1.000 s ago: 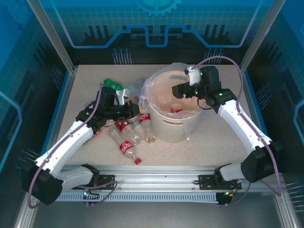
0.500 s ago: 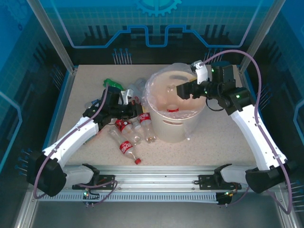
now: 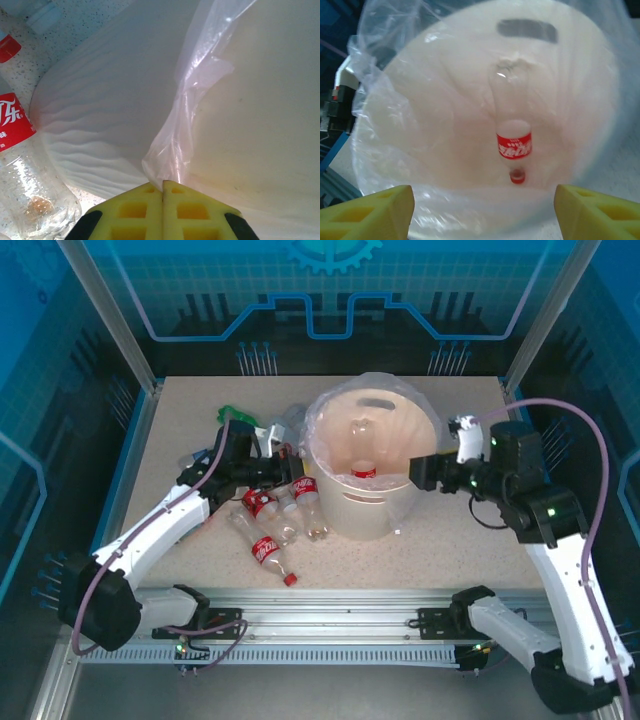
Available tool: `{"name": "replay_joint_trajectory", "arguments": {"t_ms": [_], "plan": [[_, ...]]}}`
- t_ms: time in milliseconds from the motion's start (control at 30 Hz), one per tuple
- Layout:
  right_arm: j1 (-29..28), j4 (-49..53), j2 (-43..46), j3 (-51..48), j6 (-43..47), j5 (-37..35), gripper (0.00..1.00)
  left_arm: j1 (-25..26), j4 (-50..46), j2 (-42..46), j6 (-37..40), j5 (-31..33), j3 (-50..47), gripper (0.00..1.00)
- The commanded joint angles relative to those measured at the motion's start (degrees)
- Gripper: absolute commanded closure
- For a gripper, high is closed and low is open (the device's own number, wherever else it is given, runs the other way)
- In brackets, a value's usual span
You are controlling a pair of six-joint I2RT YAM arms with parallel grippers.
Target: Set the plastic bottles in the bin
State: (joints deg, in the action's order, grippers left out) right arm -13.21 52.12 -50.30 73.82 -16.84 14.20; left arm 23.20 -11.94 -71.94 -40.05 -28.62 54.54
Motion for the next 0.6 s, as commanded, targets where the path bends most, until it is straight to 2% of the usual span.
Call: {"name": "replay_joint_trajectory", "arguments": {"t_ms": [0, 100, 267, 433, 567], "plan": [[5.30, 2.29, 2.48, -4.35, -3.09, 7.50, 0.26, 0.10, 1.46, -2.19, 0.90, -2.25, -1.63, 1.00], [9.65, -1.18, 3.81, -10.08, -4.74, 13.02, 0.28, 0.61, 0.59, -2.85, 2.46, -1.66, -1.92, 1.00], [13.16, -6.93, 6.60, -17.88, -7.41, 18.69, 0.29, 1.07, 0.59, -3.27, 2.95, -1.02, -3.35, 1.00], [14.35, -9.83, 8.84, -25.94, -8.19, 24.42, 0.31, 1.38, 1.73, -5.25, 3.03, -0.90, -3.52, 1.00], [14.40, -13.72, 10.69, -31.85, -8.26, 27.81, 0.38, 1.64, 2.27, -6.67, 2.88, -1.46, -2.88, 1.00]]}}
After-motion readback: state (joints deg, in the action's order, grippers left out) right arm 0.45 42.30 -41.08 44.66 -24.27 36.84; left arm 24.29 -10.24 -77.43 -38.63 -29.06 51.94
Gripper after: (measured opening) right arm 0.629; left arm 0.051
